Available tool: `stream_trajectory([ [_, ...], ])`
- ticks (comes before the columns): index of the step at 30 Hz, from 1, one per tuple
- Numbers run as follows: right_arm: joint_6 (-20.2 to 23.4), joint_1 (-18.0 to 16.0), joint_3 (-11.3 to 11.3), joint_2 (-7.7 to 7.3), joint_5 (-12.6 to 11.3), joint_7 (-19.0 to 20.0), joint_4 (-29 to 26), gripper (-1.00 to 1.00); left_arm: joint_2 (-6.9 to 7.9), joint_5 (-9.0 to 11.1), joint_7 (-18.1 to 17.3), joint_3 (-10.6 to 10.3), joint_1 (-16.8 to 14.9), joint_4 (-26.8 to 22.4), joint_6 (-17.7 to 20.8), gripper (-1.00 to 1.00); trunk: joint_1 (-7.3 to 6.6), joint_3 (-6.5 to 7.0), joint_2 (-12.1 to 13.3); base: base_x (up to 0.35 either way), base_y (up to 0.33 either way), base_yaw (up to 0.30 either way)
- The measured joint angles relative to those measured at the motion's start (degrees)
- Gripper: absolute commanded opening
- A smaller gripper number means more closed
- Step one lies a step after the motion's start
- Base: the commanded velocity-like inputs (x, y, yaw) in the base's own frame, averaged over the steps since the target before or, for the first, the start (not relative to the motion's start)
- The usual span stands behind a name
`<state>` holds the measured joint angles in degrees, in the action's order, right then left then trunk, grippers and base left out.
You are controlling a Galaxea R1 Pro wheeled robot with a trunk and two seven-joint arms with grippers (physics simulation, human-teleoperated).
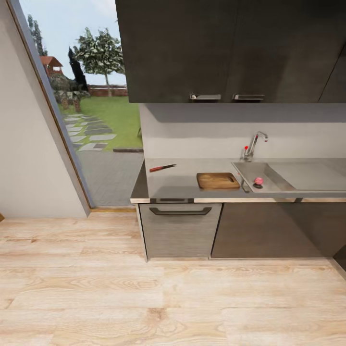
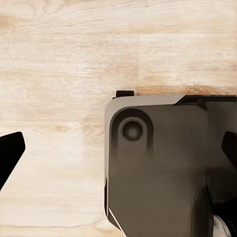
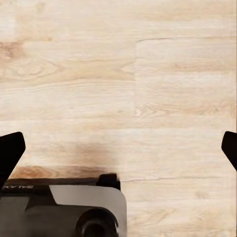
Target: In the kitchen, take the Vidalia onion out of the sink, dice it on the chopping board with the paring knife, put the diced onion into the bowl on the countertop, then place both the paring knife and the chopping board into the sink.
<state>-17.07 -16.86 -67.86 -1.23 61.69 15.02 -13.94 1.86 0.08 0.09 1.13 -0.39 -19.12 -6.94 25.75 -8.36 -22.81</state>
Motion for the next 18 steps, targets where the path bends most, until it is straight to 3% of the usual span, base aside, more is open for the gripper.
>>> stream_trajectory([
  [7,0.5,5.7,0.0,0.16,0.1,-6.2,4.4,1.0,0.0,0.0,0.0,0.0,0.0,0.0,0.0,1.0,0.0,0.0,0.0,0.0,0.0,0.0],
  [11,1.9,6.3,0.0,0.46,0.0,-12.0,5.5,1.0,0.0,0.0,0.0,0.0,0.0,0.1,0.0,1.0,0.0,0.0,0.0,0.0,0.0,0.0],
  [18,3.0,6.5,0.1,0.89,-0.3,-14.9,6.8,1.0,0.0,0.0,0.0,0.1,0.0,0.1,0.0,1.0,0.0,0.0,0.0,0.0,0.0,0.0],
])
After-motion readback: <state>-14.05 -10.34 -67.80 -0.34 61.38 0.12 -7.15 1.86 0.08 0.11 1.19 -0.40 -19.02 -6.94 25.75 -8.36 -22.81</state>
